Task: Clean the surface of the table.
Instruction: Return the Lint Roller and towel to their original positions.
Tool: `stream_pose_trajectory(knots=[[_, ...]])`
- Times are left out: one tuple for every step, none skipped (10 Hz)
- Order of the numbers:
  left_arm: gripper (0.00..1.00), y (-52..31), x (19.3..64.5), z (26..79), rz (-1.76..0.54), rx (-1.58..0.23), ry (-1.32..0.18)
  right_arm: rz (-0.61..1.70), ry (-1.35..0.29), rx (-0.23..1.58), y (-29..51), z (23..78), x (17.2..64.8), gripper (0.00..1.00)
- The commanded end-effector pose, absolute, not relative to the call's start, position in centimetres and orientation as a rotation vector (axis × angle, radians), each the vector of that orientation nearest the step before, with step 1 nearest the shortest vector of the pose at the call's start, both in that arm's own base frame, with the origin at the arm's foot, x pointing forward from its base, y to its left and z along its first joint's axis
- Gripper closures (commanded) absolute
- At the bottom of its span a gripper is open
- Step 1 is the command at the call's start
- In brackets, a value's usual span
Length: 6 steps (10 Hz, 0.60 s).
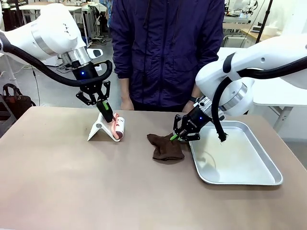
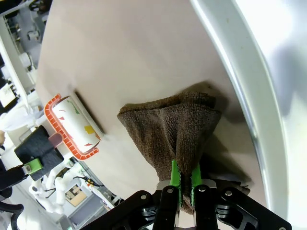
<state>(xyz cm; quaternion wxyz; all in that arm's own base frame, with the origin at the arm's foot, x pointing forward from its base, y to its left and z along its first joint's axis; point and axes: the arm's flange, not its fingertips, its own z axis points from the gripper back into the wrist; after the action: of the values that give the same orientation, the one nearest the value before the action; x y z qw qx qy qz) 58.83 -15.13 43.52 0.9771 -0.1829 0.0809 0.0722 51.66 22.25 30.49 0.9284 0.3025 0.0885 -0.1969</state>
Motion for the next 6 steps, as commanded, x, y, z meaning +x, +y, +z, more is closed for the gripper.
stream_pose_trajectory(knots=[[0.71, -14.30, 59.33, 42.95, 0.168, -0.313, 0.182, -0.403, 0.181, 0.620, 22.25, 30.48, 51.66, 0.76], [0.19, -14.24, 59.31, 42.97, 0.158, -0.314, 0.186, -0.400, 0.176, 0.604, 22.14, 30.42, 51.59, 0.35], [0.12, -14.15, 59.30, 43.13, 0.159, -0.316, 0.184, -0.393, 0.179, 0.609, 22.12, 30.41, 51.53, 0.20], [0.00, -14.10, 59.28, 43.24, 0.159, -0.319, 0.182, -0.392, 0.182, 0.609, 22.11, 30.39, 51.57, 0.00], [0.00, -14.05, 59.24, 43.29, 0.159, -0.319, 0.177, -0.391, 0.182, 0.611, 22.10, 30.37, 51.59, 0.00], [0.00, -13.99, 59.23, 43.35, 0.160, -0.322, 0.176, -0.389, 0.182, 0.614, 22.09, 30.35, 51.62, 0.00]])
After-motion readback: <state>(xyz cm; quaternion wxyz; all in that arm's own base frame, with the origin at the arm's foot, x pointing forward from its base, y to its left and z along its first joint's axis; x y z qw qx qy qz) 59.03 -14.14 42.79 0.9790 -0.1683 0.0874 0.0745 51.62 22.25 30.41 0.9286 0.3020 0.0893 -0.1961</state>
